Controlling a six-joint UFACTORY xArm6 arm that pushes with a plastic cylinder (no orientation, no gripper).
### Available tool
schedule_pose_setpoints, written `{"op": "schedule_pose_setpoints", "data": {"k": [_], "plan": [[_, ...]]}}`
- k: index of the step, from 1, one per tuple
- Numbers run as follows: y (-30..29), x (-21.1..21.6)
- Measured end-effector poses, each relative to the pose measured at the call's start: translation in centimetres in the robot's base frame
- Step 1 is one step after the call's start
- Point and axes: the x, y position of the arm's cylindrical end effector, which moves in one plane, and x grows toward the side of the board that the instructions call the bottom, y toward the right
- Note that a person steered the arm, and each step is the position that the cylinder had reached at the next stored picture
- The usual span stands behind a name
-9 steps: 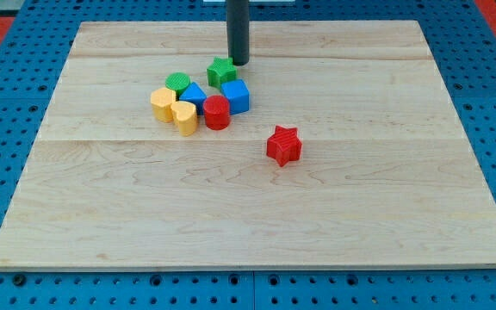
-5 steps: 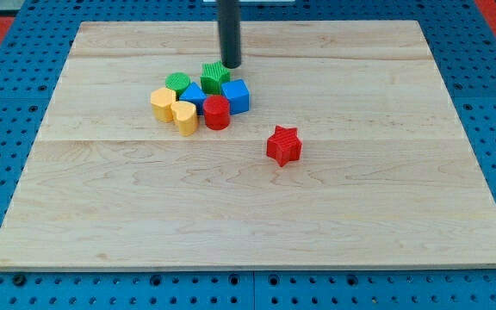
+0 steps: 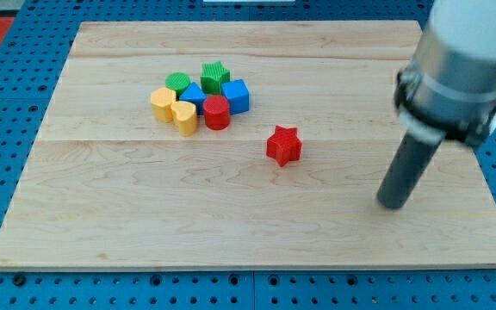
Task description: Move the red star right to the green star
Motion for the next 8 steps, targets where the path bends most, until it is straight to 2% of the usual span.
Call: {"op": "schedule_pose_setpoints", "data": {"k": [2, 3, 6, 8], "plan": [[-11.4, -1.5], [-11.8, -6.9], [-3.8, -16.4], [1.8, -19.9]]}}
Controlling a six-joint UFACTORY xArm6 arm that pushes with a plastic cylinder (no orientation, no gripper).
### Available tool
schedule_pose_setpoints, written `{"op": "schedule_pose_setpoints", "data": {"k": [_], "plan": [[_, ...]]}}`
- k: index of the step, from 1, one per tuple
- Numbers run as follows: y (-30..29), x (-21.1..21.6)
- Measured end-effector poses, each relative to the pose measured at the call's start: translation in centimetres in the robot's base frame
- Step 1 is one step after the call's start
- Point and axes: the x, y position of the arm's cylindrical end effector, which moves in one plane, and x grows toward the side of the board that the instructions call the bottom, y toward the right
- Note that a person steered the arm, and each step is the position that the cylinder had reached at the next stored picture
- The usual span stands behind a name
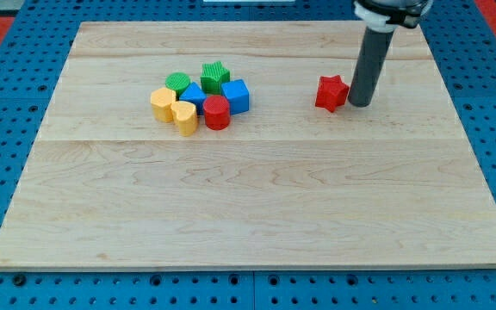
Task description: Move the red star right to the green star
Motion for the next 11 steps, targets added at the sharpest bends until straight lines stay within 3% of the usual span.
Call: {"op": "schedule_pose_setpoints", "data": {"k": [4, 6, 11], "plan": [[-7.7, 0.5], [-8.2, -4.9], [-11.8, -5.2]]}}
